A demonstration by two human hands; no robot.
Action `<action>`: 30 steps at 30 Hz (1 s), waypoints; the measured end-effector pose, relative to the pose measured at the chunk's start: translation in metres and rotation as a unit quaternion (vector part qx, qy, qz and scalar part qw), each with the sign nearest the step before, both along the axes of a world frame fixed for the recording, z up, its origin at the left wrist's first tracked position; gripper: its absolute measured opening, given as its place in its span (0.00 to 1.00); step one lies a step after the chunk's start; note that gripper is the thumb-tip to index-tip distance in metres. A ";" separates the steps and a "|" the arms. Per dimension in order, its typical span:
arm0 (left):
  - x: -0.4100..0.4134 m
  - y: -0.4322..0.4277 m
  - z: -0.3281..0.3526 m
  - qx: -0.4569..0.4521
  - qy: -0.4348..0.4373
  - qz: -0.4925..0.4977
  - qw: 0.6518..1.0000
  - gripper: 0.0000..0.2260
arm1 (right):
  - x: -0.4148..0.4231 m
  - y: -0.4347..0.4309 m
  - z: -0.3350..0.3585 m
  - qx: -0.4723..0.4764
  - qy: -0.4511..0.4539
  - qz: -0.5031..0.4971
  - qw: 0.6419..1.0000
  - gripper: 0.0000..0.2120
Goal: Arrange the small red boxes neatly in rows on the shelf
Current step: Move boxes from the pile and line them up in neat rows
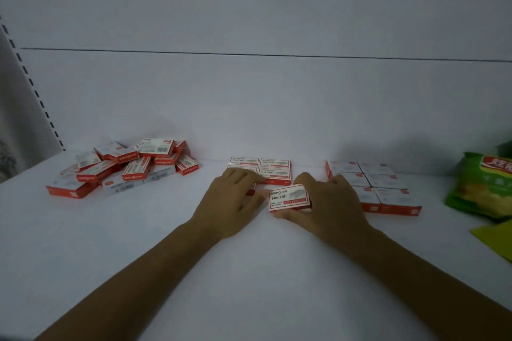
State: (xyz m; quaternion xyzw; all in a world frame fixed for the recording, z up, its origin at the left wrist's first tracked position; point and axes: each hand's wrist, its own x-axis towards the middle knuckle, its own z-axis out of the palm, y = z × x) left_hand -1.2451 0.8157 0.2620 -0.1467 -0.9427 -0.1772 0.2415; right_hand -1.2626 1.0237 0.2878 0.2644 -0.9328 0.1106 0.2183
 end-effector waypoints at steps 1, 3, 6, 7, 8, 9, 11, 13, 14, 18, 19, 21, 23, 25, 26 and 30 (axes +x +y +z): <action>0.000 0.001 0.001 0.006 -0.009 0.010 1.000 0.21 | -0.001 0.000 -0.003 0.010 0.000 -0.001 1.000 0.37; -0.001 0.001 0.002 0.016 -0.023 0.026 0.999 0.24 | -0.001 0.000 -0.006 0.014 -0.017 0.005 1.000 0.39; 0.001 0.001 0.004 0.026 -0.029 0.030 0.999 0.25 | -0.003 0.002 -0.005 0.009 -0.033 0.015 0.999 0.37; 0.003 0.001 0.004 0.029 -0.034 0.028 0.999 0.25 | -0.001 0.003 -0.004 0.006 -0.045 0.018 0.999 0.36; 0.004 0.001 0.003 0.030 -0.037 0.026 0.999 0.24 | 0.001 0.004 -0.004 0.000 -0.055 0.024 0.998 0.34; 0.005 0.000 0.002 0.031 -0.038 0.024 0.999 0.24 | 0.003 0.005 -0.003 -0.008 -0.064 0.030 0.997 0.32; 0.004 0.001 0.002 0.030 -0.043 0.023 0.998 0.23 | 0.006 0.009 0.000 -0.010 -0.068 0.037 0.997 0.28; 0.003 0.001 0.002 0.025 -0.048 0.024 0.998 0.23 | 0.008 0.011 0.002 -0.004 -0.059 0.036 0.998 0.27; 0.003 0.001 0.003 0.022 -0.047 0.024 0.998 0.23 | 0.008 0.011 0.003 -0.006 -0.050 0.032 0.998 0.27; 0.004 0.000 0.002 0.015 -0.051 0.025 0.998 0.24 | 0.006 0.007 0.001 -0.045 0.017 0.050 0.998 0.21; 0.004 0.000 0.001 0.011 -0.053 0.026 0.998 0.25 | 0.007 0.006 0.000 -0.051 0.028 0.060 0.996 0.19; 0.004 0.000 0.001 0.008 -0.055 0.028 0.998 0.24 | 0.011 0.006 -0.002 -0.046 0.030 0.079 0.995 0.17; 0.004 0.001 0.000 0.020 -0.055 0.029 0.998 0.22 | 0.017 0.006 -0.005 -0.025 0.009 0.095 0.995 0.19; 0.005 0.001 0.000 0.035 -0.060 0.027 0.997 0.22 | 0.021 0.005 -0.003 -0.009 -0.022 0.097 0.995 0.22; 0.005 0.002 0.001 0.038 -0.063 0.027 0.997 0.22 | 0.020 0.005 -0.003 -0.005 -0.034 0.094 0.995 0.24; 0.005 0.002 0.001 0.045 -0.068 0.043 0.996 0.23 | 0.018 0.005 -0.002 -0.010 -0.070 0.118 0.990 0.27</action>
